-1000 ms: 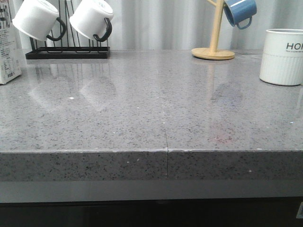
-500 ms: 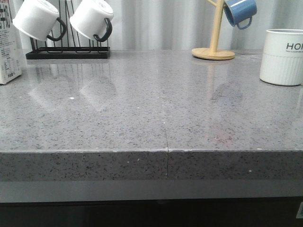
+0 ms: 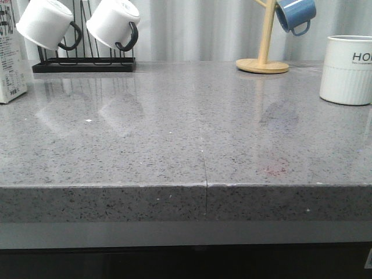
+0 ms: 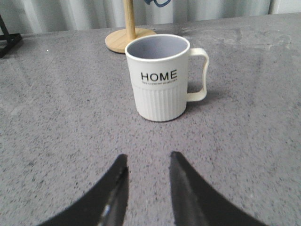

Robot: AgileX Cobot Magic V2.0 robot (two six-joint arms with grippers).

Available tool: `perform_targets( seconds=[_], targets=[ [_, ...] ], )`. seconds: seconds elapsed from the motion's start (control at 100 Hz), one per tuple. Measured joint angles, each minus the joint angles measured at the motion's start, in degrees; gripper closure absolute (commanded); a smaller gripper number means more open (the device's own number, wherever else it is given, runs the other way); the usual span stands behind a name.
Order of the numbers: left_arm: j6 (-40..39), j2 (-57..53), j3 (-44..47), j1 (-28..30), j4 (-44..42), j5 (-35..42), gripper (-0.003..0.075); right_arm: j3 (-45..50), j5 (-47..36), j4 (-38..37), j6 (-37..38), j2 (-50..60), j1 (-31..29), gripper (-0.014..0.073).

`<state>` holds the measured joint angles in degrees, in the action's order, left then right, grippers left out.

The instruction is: Place milk next to cup

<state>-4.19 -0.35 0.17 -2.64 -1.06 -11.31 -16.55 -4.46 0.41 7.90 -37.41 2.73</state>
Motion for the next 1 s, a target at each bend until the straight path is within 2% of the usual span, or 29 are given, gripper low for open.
perform_targets(
  seconds=[0.18, 0.45, 1.0],
  targets=[
    [0.0, 0.0, 0.0, 0.0, 0.0, 0.0, 0.0741, -2.98, -4.04, 0.0, -1.88, -9.85, -1.05, 0.0293],
    [0.0, 0.0, 0.0, 0.0, 0.0, 0.0, 0.0741, -9.47, -9.03, 0.1, -3.49, -22.67, -8.63, 0.0293],
    [0.0, 0.0, 0.0, 0.0, 0.0, 0.0, 0.0741, -23.15, -12.77, 0.21, -3.86, -44.82, -9.37, 0.0293]
  ],
)
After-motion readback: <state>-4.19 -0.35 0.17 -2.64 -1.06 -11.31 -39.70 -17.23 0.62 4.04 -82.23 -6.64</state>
